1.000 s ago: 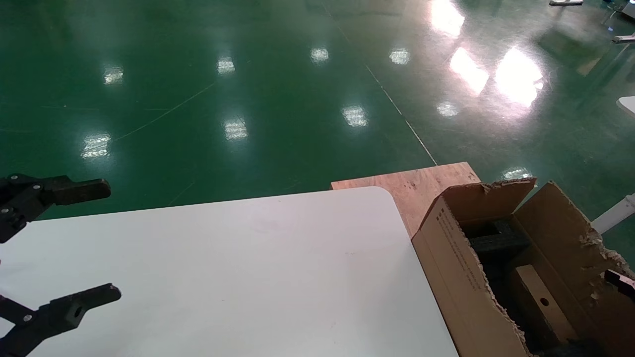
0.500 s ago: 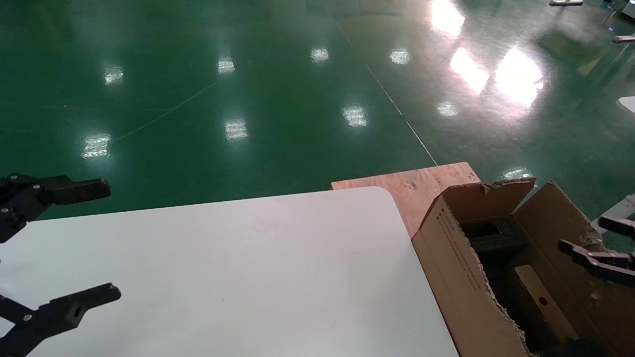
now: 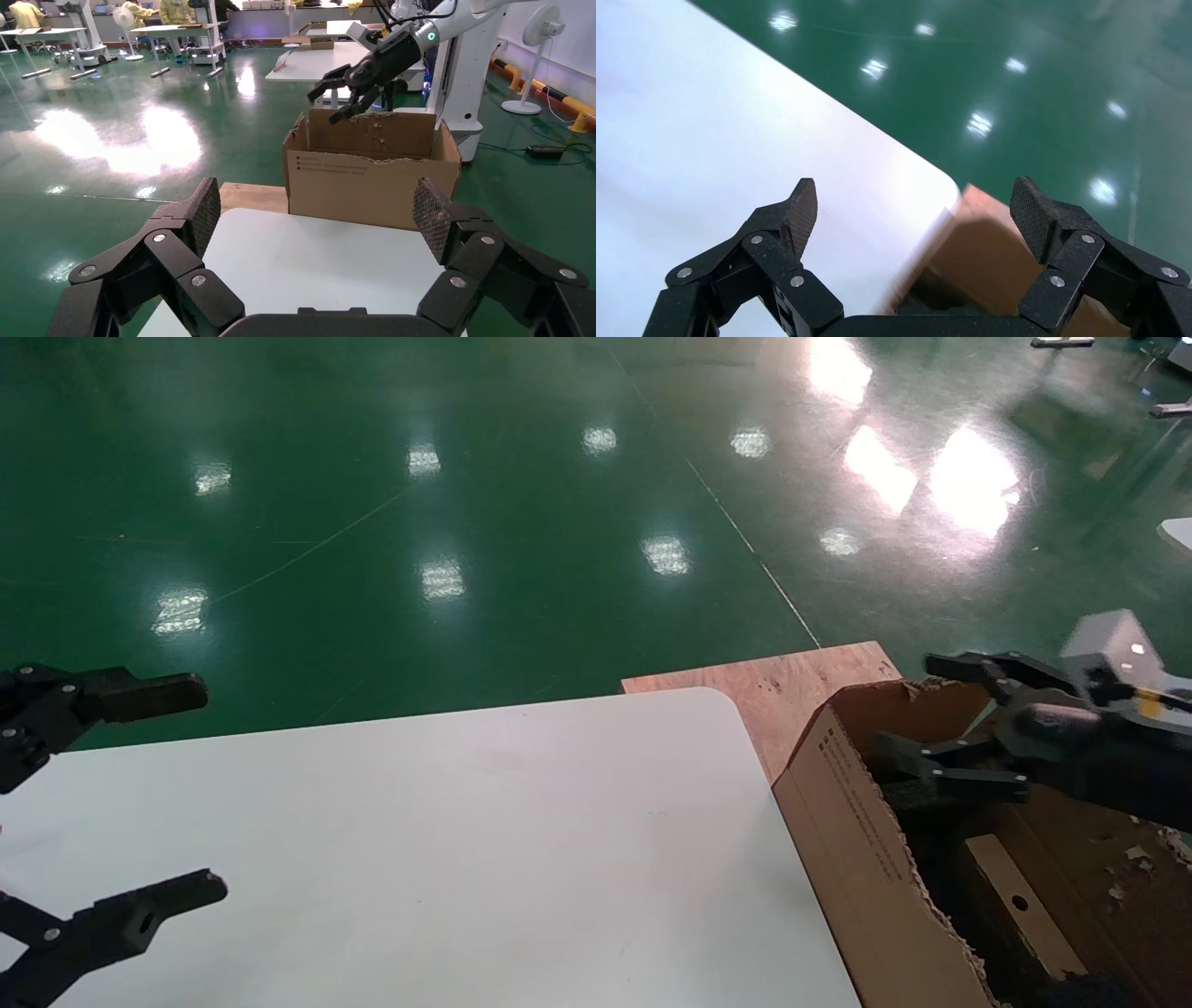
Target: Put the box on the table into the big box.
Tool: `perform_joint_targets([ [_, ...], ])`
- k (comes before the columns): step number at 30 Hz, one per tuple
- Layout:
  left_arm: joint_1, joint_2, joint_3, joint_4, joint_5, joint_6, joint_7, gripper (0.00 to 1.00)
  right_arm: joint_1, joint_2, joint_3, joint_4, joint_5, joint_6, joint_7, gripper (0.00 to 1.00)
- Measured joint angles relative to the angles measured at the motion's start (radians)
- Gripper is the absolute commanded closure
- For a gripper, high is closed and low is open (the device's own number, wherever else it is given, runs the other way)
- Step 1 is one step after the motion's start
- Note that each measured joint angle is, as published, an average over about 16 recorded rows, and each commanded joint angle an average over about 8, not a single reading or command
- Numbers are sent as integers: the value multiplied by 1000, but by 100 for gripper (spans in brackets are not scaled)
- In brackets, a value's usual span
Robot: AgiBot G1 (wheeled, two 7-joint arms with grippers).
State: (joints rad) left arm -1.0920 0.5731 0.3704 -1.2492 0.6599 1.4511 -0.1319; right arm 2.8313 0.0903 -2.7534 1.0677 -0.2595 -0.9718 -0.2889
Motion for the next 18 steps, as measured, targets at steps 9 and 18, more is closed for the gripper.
perform_joint_targets([
  [9,0,0,0,0,0,0,0,0,-6,-33,-14,88,24,45,-8,0],
  [18,0,0,0,0,0,0,0,0,-54,-45,55,75,7,24,7,0],
])
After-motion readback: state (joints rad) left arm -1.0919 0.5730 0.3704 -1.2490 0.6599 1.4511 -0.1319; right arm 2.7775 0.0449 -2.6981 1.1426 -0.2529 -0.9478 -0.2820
